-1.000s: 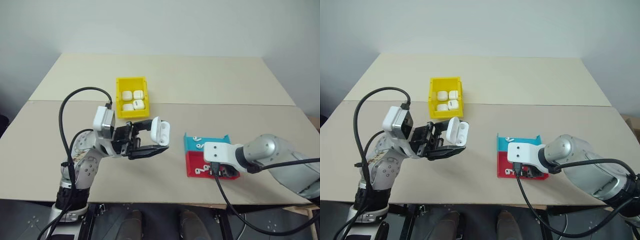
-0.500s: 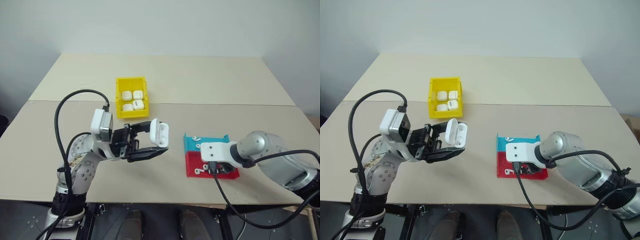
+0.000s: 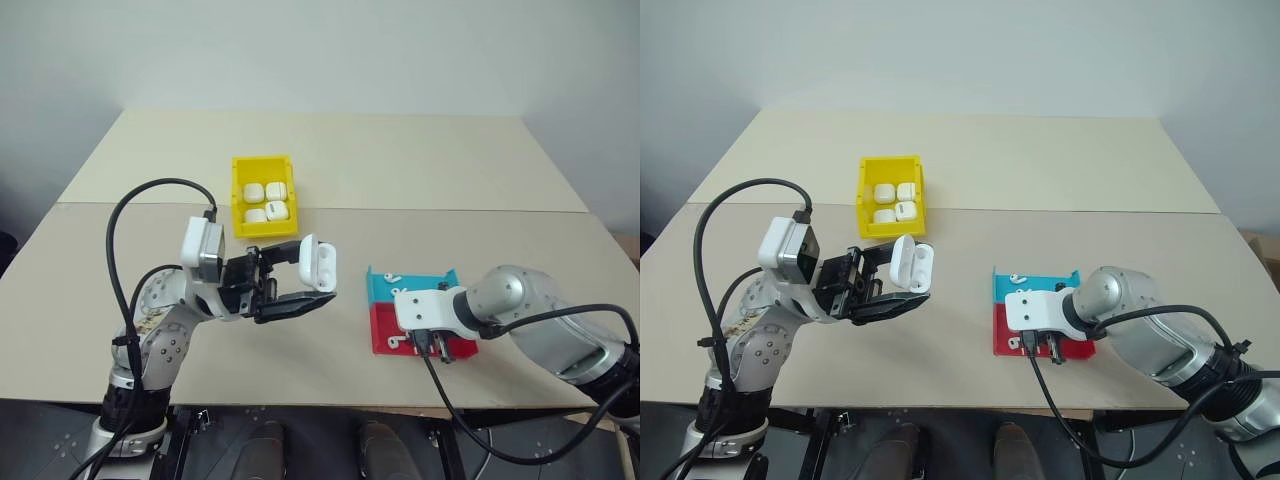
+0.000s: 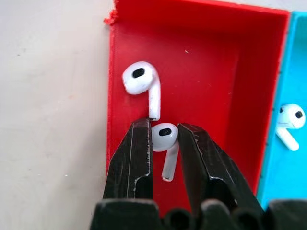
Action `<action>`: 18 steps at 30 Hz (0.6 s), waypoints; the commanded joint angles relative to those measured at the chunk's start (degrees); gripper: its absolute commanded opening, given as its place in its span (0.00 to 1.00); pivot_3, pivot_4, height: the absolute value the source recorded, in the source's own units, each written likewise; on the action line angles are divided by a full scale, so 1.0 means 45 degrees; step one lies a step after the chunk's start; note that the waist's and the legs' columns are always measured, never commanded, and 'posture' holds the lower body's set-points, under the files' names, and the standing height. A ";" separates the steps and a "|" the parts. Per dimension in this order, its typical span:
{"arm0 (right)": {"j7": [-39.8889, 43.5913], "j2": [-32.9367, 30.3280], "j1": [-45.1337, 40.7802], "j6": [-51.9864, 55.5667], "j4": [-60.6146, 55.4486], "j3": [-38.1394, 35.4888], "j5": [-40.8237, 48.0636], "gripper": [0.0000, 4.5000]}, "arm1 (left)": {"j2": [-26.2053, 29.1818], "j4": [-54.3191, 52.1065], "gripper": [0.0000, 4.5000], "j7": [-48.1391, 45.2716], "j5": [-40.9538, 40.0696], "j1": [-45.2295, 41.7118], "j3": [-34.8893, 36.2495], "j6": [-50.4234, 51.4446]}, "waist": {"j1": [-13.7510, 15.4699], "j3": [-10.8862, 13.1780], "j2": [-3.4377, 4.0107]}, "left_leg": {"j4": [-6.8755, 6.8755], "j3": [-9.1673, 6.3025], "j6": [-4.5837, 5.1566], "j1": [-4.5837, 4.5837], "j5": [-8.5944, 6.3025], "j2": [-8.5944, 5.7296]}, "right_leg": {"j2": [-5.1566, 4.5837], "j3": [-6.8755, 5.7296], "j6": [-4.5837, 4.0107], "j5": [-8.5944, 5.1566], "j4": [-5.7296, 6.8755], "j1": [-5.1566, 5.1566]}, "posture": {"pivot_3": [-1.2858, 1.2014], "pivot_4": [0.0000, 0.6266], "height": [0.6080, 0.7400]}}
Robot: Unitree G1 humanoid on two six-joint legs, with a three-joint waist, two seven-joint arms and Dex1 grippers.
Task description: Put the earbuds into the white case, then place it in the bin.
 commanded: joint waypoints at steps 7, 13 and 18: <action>-0.0096 0.0329 0.0534 0.1080 -0.0257 -0.1329 0.0466 0.13 | 0.0215 -0.0322 0.63 -0.0023 -0.0425 -0.0239 0.0266 -0.0014 | 0.0003 0.0000 0.0000 | -0.0002 0.0000 0.0000 -0.0001 0.0000 0.0000 | 0.0000 0.0000 0.0000 0.0000 -0.0001 0.0000 | 0.52 0.24 1.00; -0.0457 0.0900 0.1437 0.2763 -0.1143 -0.5393 0.3114 0.13 | 0.0202 0.0296 0.63 -0.0403 -0.0494 -0.0905 0.0090 0.0081 | 0.0038 0.0001 -0.0001 | 0.0000 -0.0004 0.0002 -0.0018 -0.0001 -0.0004 | -0.0003 -0.0002 0.0001 0.0000 -0.0005 -0.0008 | 0.52 0.24 1.00; -0.1452 0.1918 0.2040 0.2844 -0.1503 -0.6363 0.3994 0.13 | 0.0139 0.0856 0.63 -0.0801 -0.0469 -0.1426 -0.0049 0.0119 | 0.0002 0.0000 0.0000 | -0.0007 -0.0007 0.0003 -0.0011 -0.0003 0.0002 | 0.0011 -0.0003 0.0000 0.0000 -0.0007 -0.0001 | 0.52 0.24 1.00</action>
